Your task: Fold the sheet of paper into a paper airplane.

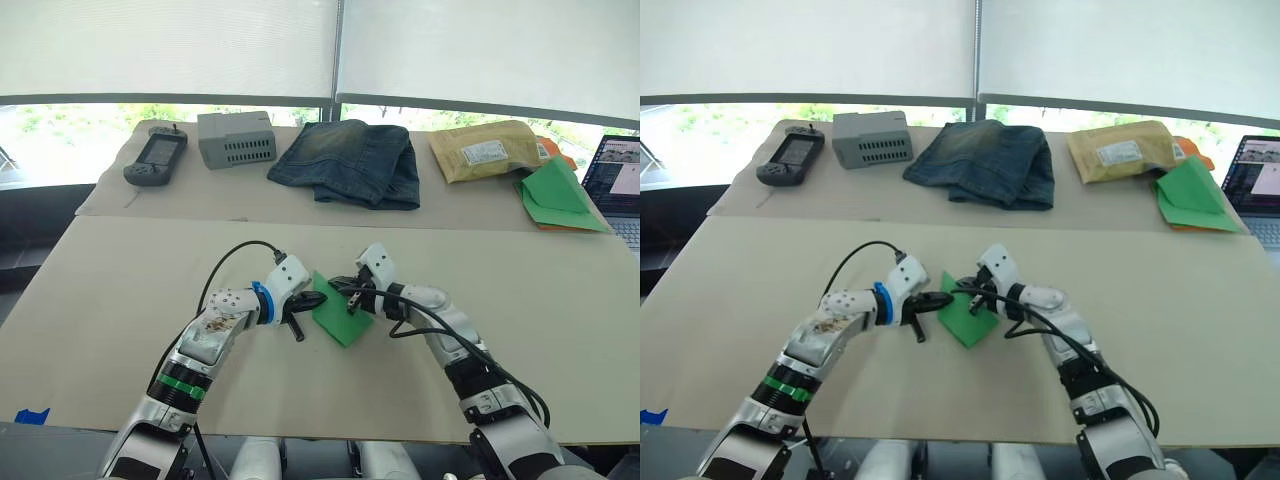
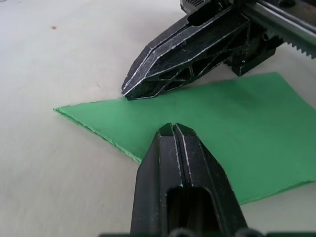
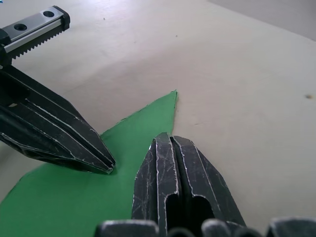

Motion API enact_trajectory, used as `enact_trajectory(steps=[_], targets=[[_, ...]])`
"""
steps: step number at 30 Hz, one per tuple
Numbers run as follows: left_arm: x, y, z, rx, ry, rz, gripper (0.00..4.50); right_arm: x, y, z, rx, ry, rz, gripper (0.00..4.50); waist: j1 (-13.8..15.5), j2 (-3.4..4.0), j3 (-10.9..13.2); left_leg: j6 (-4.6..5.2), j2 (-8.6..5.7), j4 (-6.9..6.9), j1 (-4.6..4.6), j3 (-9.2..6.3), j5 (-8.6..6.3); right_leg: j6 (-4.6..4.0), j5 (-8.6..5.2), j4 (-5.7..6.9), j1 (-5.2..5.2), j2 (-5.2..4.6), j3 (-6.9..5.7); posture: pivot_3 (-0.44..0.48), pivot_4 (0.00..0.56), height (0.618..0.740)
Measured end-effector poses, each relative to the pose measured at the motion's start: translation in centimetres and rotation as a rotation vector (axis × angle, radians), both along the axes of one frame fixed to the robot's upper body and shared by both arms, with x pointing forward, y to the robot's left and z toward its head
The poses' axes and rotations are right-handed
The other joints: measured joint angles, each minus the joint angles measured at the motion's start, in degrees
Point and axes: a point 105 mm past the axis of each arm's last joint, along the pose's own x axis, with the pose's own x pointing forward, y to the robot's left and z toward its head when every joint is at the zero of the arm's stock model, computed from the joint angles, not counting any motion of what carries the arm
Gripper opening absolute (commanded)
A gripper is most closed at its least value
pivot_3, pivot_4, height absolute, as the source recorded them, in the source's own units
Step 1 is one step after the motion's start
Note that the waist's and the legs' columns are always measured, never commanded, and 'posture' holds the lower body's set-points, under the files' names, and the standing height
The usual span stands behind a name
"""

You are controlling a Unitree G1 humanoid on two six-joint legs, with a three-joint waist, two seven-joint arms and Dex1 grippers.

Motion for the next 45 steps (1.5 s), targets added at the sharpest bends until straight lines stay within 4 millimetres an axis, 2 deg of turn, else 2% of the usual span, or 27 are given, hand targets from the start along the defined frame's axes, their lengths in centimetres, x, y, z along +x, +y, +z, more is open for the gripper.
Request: enact_trajectory(steps=[12, 17, 23, 39, 45], targets=[[-0.2, 0.1, -0.2, 0.023, -0.024, 0.027, 0.00, 2.1, 2.1, 0.2, -0.013, -0.044, 0.027, 0.09, -0.6, 0.00, 0.0, 0.00, 0.04, 0.00, 0.09, 0.01, 0.00, -0.03, 0.01, 0.03, 0.05, 0.02, 0.01, 0.000, 0.150, 0.740], [-0.2, 0.2, -0.3, 0.025, -0.024, 0.033, 0.00, 2.0, 2.3, 0.1, -0.021, -0.064, 0.049, 0.09, -0.6, 0.00, 0.0, 0.00, 0.05, 0.00, 0.14, 0.01, 0.00, -0.04, 0.01, 0.05, 0.08, 0.02, 0.01, 0.000, 0.150, 0.740], [-0.1, -0.1, -0.3, 0.020, -0.025, 0.015, 0.00, 0.5, 1.6, 0.2, -0.008, -0.092, 0.076, 0.09, -0.3, 0.01, 0.0, 0.00, 0.03, -0.01, 0.05, -0.01, 0.00, -0.04, 0.00, 0.03, 0.03, 0.00, 0.01, 0.000, 0.150, 0.740], [0.3, -0.5, -0.5, 0.019, -0.017, -0.009, 0.00, -3.1, -2.4, -1.1, -0.071, -0.047, 0.084, 0.09, 0.4, 0.03, -0.1, 0.00, -0.02, -0.01, 0.34, -0.02, 0.00, 0.03, -0.04, -0.08, 0.40, -0.03, -0.03, 0.000, 0.150, 0.740], [0.5, -0.7, -0.5, 0.020, -0.020, -0.019, 0.00, -6.4, -5.1, -1.5, -0.093, -0.013, 0.079, 0.09, 1.0, 0.04, -0.1, -0.01, -0.02, -0.01, 0.45, -0.07, -0.02, 0.04, -0.10, -0.22, 0.63, -0.04, -0.06, 0.000, 0.150, 0.740]])
